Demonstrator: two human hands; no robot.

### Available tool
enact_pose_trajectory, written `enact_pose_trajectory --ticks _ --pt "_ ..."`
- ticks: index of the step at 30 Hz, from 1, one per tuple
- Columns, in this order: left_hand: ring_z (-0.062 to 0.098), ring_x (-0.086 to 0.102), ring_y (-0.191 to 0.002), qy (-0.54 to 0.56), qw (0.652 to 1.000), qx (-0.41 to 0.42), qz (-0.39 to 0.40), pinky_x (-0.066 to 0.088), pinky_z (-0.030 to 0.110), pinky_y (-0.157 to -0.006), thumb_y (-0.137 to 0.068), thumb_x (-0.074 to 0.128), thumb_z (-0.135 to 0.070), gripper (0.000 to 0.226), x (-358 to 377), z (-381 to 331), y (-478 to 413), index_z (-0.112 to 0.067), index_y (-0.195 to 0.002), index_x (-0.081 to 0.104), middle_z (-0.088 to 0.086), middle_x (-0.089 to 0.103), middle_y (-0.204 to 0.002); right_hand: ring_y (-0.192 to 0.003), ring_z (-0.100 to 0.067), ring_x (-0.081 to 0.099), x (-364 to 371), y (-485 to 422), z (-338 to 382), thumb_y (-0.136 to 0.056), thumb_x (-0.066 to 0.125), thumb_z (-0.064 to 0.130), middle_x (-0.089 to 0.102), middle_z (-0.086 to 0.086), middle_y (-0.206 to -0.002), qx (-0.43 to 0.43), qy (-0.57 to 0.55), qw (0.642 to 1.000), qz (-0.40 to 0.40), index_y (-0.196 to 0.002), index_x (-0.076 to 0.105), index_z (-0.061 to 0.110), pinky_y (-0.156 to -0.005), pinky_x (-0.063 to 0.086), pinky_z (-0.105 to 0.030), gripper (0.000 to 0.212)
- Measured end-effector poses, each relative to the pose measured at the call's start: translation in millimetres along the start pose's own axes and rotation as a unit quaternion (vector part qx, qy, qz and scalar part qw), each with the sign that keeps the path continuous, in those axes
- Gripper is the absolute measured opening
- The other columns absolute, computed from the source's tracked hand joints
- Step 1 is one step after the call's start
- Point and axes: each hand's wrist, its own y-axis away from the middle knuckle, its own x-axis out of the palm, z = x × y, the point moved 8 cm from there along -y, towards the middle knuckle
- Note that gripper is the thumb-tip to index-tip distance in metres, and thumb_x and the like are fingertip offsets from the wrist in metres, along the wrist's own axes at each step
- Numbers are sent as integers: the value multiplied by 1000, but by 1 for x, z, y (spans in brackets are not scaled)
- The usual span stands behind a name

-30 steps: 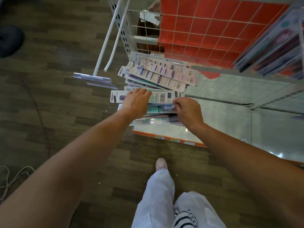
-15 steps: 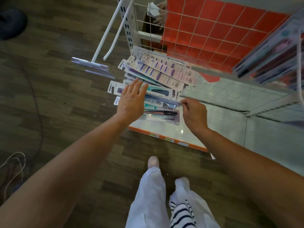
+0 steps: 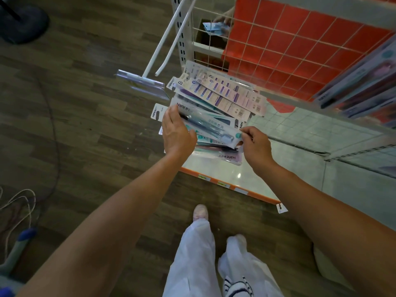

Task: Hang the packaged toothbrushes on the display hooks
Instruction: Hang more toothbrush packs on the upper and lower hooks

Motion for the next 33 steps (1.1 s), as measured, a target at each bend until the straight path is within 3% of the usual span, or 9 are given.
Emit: enact_pose_trajectory --ticks 3,6,7,9,11,14,19,26,33 --pt "27 12 -149 -81 993 85 0 7 40 -120 -83 66 -10 79 -4 -10 5 -13 -150 23 10 20 -158 -96 -20 58 9 0 13 -101 41 12 61 -3 -107 -31 6 999 25 -97 58 17 -73 54 -34 18" --pt "28 7 -150 -164 972 160 53 -5 39 -118 -83 69 -21 73 -1 -12 8 -16 -146 31 8 24 -158 -93 -20 55 19 -3 30 -101 40 10 59 -2 -102 -65 8 997 49 -92 55 20 -69 49 -32 21" --pt "29 13 -149 -180 965 177 71 -3 41 -119 -84 69 -24 68 0 -11 9 -16 -143 37 8 32 -154 -92 -20 54 22 -4 37 -100 40 9 58 -2 -99 -75 9 996 54 -91 56 19 -68 47 -31 21" --pt "30 39 -136 -190 959 186 94 22 42 -118 -85 68 -29 55 0 -5 11 -15 -133 47 7 51 -138 -91 -16 52 31 -5 50 -101 39 9 55 0 -97 -92 17 993 66 -94 56 15 -62 45 -19 19" --pt "23 58 -108 -166 968 155 108 48 36 -92 -88 65 -30 41 -5 5 14 -15 -124 52 5 61 -121 -85 -8 51 41 -4 63 -101 40 11 53 2 -96 -107 18 992 72 -101 56 12 -54 42 -7 15" --pt "16 56 -84 -160 974 79 141 50 29 -69 -92 62 -30 27 -13 29 17 -15 -113 56 4 63 -107 -82 -4 53 55 -8 73 -103 39 24 56 3 -98 -104 4 994 42 -113 51 10 -56 40 -7 21" --pt "23 65 -89 -100 980 -24 168 59 39 -74 -89 64 -31 30 -13 67 31 -16 -114 61 6 67 -108 -108 -23 55 85 -23 66 -97 52 20 59 -5 -115 -132 175 975 43 -116 57 12 -88 52 -37 21" --pt "24 65 -103 -22 959 -69 273 58 41 -84 -87 69 -32 40 17 74 44 -15 -122 59 7 66 -121 -117 -25 45 121 -31 63 -89 63 16 58 -4 -125 -193 363 906 103 -126 54 16 -94 45 -38 38" --pt "25 62 -112 43 961 -110 251 56 35 -87 -88 70 -31 44 28 79 44 -15 -127 58 7 63 -127 -114 -25 43 131 -38 64 -85 68 22 56 -3 -126 -224 381 891 103 -125 52 18 -93 40 -38 43"
